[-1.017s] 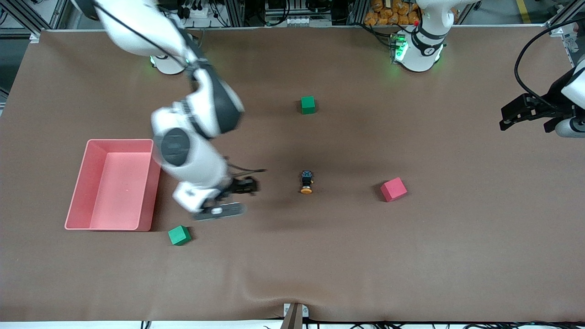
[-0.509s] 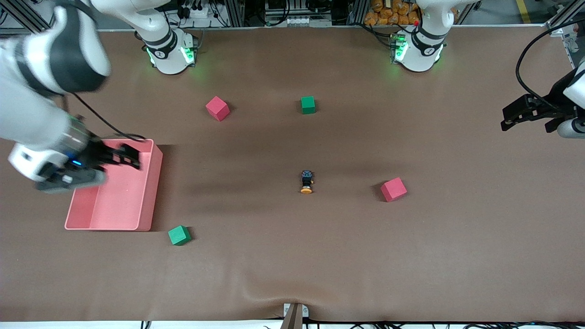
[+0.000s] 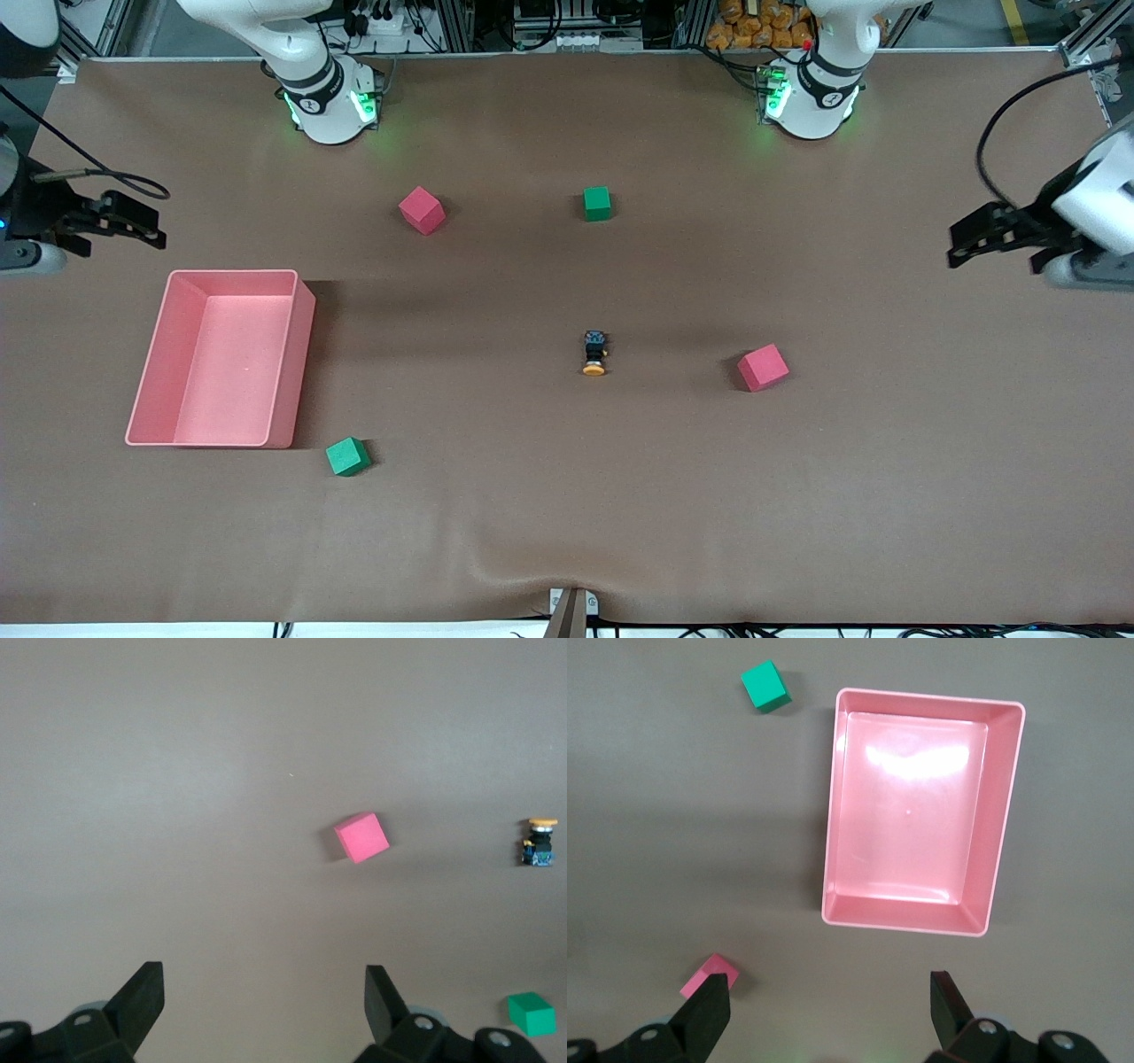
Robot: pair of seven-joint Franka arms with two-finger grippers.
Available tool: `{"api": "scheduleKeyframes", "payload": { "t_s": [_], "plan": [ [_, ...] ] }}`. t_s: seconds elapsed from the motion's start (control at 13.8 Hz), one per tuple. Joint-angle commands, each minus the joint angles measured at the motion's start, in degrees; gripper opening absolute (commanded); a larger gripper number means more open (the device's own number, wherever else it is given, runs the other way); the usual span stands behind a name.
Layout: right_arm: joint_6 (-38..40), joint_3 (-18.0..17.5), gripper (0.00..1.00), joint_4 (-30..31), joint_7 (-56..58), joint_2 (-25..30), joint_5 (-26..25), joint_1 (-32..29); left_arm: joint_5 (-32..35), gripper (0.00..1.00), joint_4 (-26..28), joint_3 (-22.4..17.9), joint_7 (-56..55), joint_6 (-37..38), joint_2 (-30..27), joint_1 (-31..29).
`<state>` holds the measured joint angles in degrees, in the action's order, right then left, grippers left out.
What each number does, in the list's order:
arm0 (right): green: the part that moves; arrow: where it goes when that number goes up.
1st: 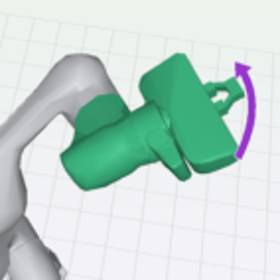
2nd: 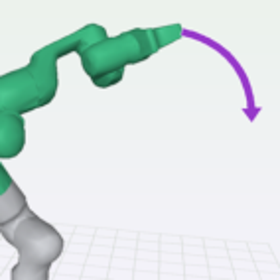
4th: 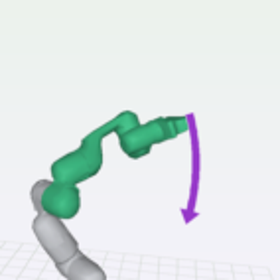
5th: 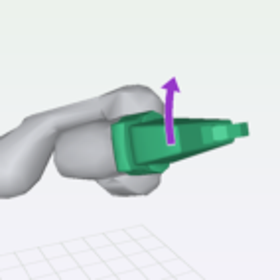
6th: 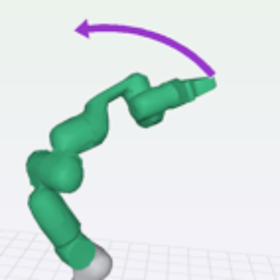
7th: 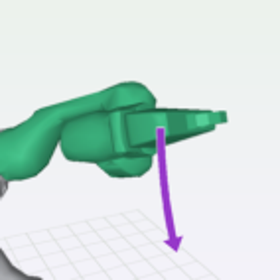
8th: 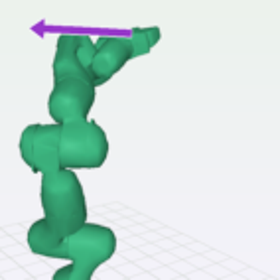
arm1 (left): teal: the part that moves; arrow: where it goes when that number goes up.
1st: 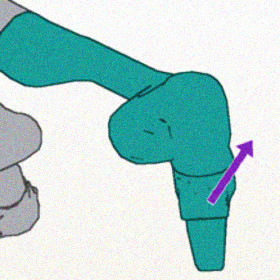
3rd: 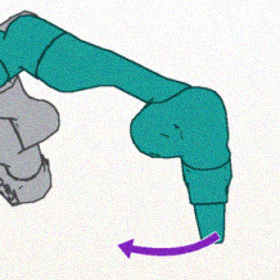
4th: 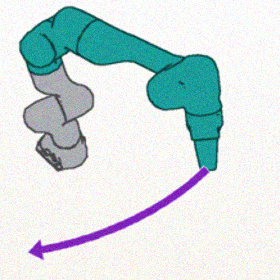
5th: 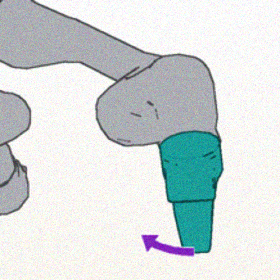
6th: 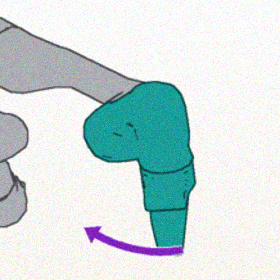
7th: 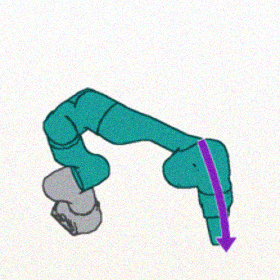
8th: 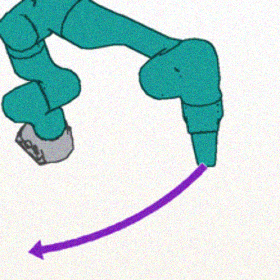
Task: Place and upright button with both arms
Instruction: 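Reach the left gripper to the upright yellow button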
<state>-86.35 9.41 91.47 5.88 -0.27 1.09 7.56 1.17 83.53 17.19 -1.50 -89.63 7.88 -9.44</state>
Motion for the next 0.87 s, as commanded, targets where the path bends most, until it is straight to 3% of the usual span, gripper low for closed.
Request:
{"api": "scheduleKeyframes", "payload": {
  "t_s": [0.0,0.22,0.44,0.65,0.8],
  "plan": [
    [4.4,-0.2,1.0,-3.0,-5.4,0.2,0.0,0.1,-0.7,1.0,-0.6,1.0,-0.7,-0.7,6.3,3.9],
    [5.8,-0.4,1.0,-2.7,-7.6,2.4,0.1,0.5,-0.9,1.0,-1.5,1.0,-4.9,-5.6,13.4,9.6],
    [5.6,-0.5,1.0,-2.8,-7.6,2.4,0.1,0.4,-2.0,1.0,-8.3,1.0,-8.8,-8.0,23.1,16.0],
    [5.6,-0.8,1.0,-2.8,-7.4,2.4,0.2,-0.7,-1.5,1.0,-9.4,0.0,-11.4,-12.0,28.7,22.5],
    [5.8,-4.4,1.0,-2.8,-6.9,2.4,2.8,-5.4,-1.4,1.0,-11.3,-3.0,-11.7,-14.1,32.4,27.9]
  ]
}}
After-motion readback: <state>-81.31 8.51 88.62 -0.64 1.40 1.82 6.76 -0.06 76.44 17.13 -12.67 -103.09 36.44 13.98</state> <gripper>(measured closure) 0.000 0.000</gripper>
